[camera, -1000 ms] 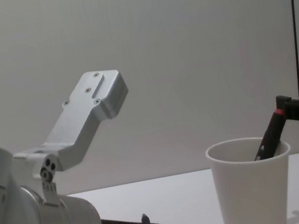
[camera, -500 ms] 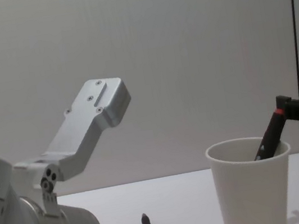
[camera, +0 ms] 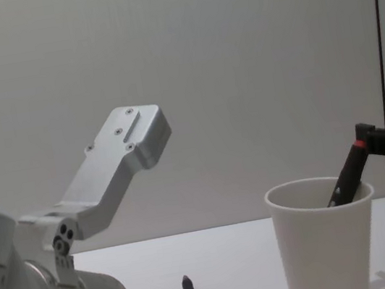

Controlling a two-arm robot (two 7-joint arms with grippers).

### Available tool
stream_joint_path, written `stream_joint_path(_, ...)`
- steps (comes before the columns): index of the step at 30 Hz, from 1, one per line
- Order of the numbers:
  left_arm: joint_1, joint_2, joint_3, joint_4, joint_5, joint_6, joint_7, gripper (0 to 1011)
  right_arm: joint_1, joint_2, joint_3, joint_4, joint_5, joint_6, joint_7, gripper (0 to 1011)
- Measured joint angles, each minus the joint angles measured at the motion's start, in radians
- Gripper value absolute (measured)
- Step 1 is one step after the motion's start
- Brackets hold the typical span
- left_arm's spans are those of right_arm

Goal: Place the pen into the pen holder.

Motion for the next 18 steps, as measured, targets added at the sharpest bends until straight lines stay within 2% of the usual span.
stream_joint_path(2, 0.001, 0.0, 0.0, 0.0, 0.002, -0.001, -0.001, 1001, 0.0, 0.0, 0.0, 0.0, 0.0, 0.0, 0.0, 1001)
stream_joint_path(8, 0.002, -0.001, 0.0, 0.0, 0.005, -0.002, -0.005, 880, 0.0, 0.0, 0.0, 0.0, 0.0, 0.0, 0.0, 1001)
stream_joint_path(18, 0.003, -0.001, 0.0, 0.0, 0.008, -0.003, -0.008, 591, 0.0, 0.0, 0.0, 0.0, 0.0, 0.0, 0.0, 1001)
